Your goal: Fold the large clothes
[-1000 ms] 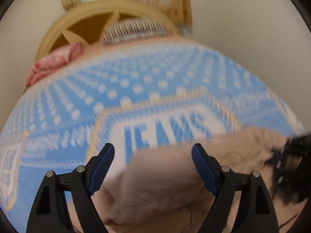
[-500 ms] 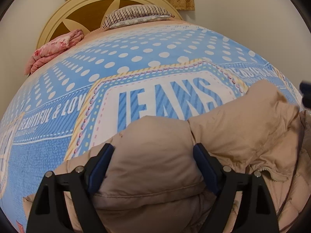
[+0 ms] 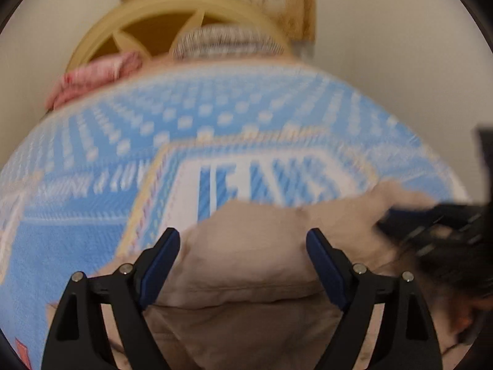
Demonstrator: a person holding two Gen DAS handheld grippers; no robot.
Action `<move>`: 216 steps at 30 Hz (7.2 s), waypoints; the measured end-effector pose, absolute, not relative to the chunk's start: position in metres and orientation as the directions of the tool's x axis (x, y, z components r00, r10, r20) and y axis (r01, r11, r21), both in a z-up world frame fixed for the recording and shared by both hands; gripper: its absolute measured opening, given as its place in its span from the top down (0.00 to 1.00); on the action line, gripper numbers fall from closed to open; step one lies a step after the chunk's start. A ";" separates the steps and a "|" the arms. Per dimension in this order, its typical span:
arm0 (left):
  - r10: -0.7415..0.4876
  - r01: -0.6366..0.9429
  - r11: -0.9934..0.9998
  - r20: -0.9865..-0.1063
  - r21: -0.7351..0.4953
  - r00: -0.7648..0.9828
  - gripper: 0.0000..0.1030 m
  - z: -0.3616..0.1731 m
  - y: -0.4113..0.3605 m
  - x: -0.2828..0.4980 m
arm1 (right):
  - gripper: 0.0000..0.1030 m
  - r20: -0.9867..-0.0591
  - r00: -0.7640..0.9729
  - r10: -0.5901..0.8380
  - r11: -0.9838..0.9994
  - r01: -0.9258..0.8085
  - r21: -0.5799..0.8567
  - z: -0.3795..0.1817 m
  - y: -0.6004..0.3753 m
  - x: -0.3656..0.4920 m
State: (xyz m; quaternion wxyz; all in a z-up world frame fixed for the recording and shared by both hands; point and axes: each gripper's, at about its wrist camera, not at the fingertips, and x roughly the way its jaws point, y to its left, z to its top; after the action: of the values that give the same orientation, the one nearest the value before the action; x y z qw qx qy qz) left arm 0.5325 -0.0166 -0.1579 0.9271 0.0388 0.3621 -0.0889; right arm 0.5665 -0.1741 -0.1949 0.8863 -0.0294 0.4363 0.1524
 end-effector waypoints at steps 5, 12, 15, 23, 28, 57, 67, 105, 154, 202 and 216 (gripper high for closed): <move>-0.318 0.327 0.940 -0.602 -0.098 0.733 0.16 -0.119 -0.044 0.522 | 0.74 -0.767 0.593 0.244 0.955 -0.285 0.084 -0.200 -0.178 0.561; -0.246 0.224 0.965 -0.748 -0.133 0.616 0.18 -0.188 -0.036 0.560 | 0.75 -0.756 0.594 0.276 0.955 -0.256 0.147 -0.205 -0.193 0.560; -0.241 0.217 0.967 -0.753 -0.132 0.613 0.15 -0.197 -0.032 0.559 | 0.75 -0.752 0.599 0.274 0.956 -0.255 0.145 -0.208 -0.191 0.561; -0.165 0.189 0.980 -0.781 -0.062 0.603 0.10 -0.209 -0.039 0.560 | 0.76 -0.759 0.589 0.278 0.956 -0.243 0.162 -0.218 -0.192 0.566; -0.134 0.186 0.982 -0.794 -0.028 0.592 0.08 -0.214 -0.041 0.562 | 0.75 -0.761 0.591 0.267 0.959 -0.238 0.152 -0.221 -0.190 0.566; -0.085 0.186 0.982 -0.826 0.024 0.557 0.00 -0.226 -0.052 0.572 | 0.75 -0.766 0.587 0.263 0.960 -0.236 0.149 -0.227 -0.189 0.569; -0.060 0.188 0.981 -0.836 0.053 0.546 0.00 -0.227 -0.058 0.575 | 0.75 -0.778 0.579 0.243 0.964 -0.235 0.126 -0.227 -0.184 0.570; -0.155 0.069 0.987 -0.764 -0.143 0.626 0.00 -0.194 0.180 0.094 | 0.38 -0.718 0.632 0.291 0.892 0.093 0.443 -0.210 -0.397 0.054; -0.598 0.418 0.749 -0.253 -0.514 0.760 0.91 -0.026 0.207 -0.026 | 0.93 -0.096 0.781 0.617 0.624 -0.411 0.665 -0.055 -0.394 -0.092; -0.571 0.011 0.721 -0.584 -0.693 0.577 0.87 -0.183 0.221 0.347 | 0.94 -0.515 0.770 0.376 0.811 -0.004 0.585 -0.143 -0.336 0.347; -0.367 0.023 0.851 -0.561 -0.525 0.742 0.03 -0.096 0.242 0.293 | 0.94 -0.572 0.755 0.321 0.855 0.029 0.518 -0.158 -0.324 0.368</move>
State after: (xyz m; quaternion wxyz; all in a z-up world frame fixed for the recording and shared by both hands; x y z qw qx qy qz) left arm 0.2934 0.2419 -0.0956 0.8988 -0.2509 0.3427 -0.1086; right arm 0.3685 -0.3241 -0.1580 0.9010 0.2566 0.3403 0.0810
